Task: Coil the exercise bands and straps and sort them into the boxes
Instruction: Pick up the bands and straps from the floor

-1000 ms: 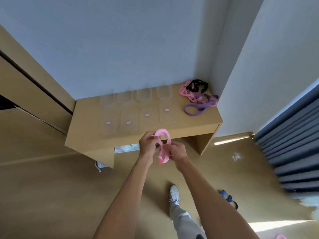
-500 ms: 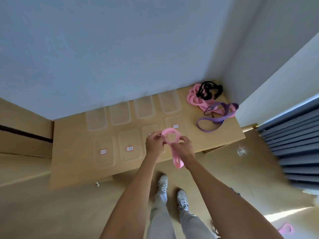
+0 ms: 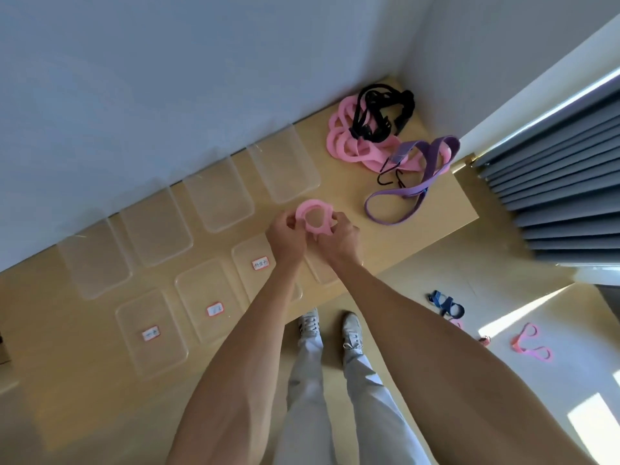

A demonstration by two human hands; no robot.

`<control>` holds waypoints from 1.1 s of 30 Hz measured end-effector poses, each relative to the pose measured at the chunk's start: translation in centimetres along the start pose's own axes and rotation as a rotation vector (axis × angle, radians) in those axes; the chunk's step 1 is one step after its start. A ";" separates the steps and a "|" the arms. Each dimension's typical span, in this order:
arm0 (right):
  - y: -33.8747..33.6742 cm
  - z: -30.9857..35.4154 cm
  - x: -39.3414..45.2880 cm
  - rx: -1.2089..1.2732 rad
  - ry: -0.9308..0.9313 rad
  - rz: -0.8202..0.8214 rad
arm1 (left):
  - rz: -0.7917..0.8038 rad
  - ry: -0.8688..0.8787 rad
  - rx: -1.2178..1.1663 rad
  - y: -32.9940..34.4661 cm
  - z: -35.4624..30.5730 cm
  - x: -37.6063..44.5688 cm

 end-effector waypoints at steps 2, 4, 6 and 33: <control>0.2 0.1 0.2 -0.051 -0.056 -0.024 | -0.027 0.013 0.016 0.0 -0.1 0.5; 0.5 0.2 0.1 -0.101 -0.130 -0.038 | -0.038 0.037 0.042 0.1 -0.2 0.7; 0.5 0.2 -0.1 -0.146 -0.172 -0.043 | -0.059 0.070 0.081 0.0 -0.5 0.7; -28.2 -24.6 -24.0 -0.049 0.144 -0.438 | 0.455 0.680 0.475 13.6 -11.3 -36.4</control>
Point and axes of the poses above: each hand's wrist, its own x-axis towards the middle knuckle, its own y-axis out of the palm, z = x × y, the point moved 7 cm from there along x, towards the middle knuckle, and after that the axes turned 2 degrees about -y, right-handed, at the moved point
